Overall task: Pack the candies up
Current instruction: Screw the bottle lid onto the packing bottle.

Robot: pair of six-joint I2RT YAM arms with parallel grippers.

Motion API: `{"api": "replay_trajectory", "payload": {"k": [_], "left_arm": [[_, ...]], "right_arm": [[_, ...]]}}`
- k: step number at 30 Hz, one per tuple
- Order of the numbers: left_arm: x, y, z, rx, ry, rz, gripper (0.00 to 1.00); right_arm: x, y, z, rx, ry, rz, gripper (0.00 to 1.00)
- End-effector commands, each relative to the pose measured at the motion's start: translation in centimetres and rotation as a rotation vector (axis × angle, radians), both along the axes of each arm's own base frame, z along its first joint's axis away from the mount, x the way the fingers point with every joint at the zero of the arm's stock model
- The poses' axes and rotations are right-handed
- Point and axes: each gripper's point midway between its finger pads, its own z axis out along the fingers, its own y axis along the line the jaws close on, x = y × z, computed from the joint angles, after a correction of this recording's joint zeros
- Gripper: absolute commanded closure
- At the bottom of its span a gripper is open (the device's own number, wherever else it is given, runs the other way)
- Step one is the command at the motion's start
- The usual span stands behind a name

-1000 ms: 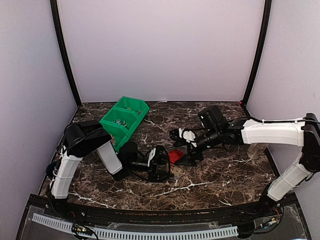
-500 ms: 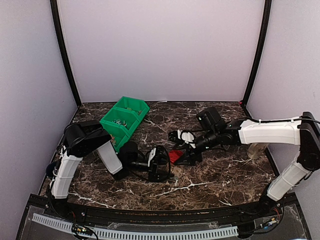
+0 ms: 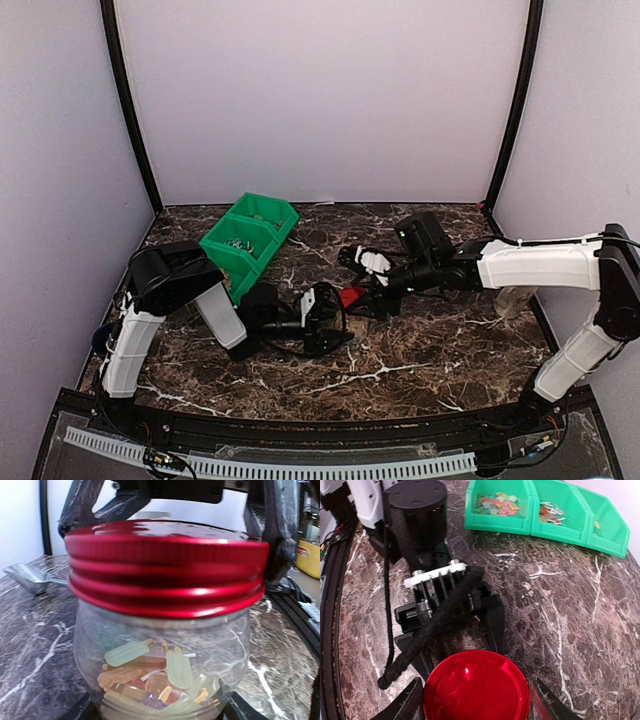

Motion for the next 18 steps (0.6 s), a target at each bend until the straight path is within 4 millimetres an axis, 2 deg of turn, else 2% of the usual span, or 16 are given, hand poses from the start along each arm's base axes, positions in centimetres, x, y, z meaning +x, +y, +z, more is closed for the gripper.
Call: {"api": "replay_trajectory", "payload": {"k": [1, 6, 11, 14, 18], "left_arm": [[3.0, 1.6, -5.2, 0.176, 0.106, 0.220, 0.32], [4.8, 1.9, -5.9, 0.219, 0.119, 0.316, 0.32], [4.9, 2.0, -6.0, 0.223, 0.118, 0.327, 0.32], [4.7, 2.0, -6.1, 0.228, 0.120, 0.321, 0.32], [4.5, 1.9, -6.2, 0.229, 0.117, 0.305, 0.32]], "right_arm": [[3.6, -0.5, 0.5, 0.039, -0.017, -0.255, 0.46], [5.1, 0.1, 0.4, 0.058, -0.015, -0.444, 0.44], [5.4, 1.6, 0.0, 0.037, -0.026, -0.553, 0.39], [5.7, 1.5, 0.4, 0.029, -0.047, -0.588, 0.33], [6.0, 0.3, 0.9, -0.002, -0.094, -0.607, 0.23]]}}
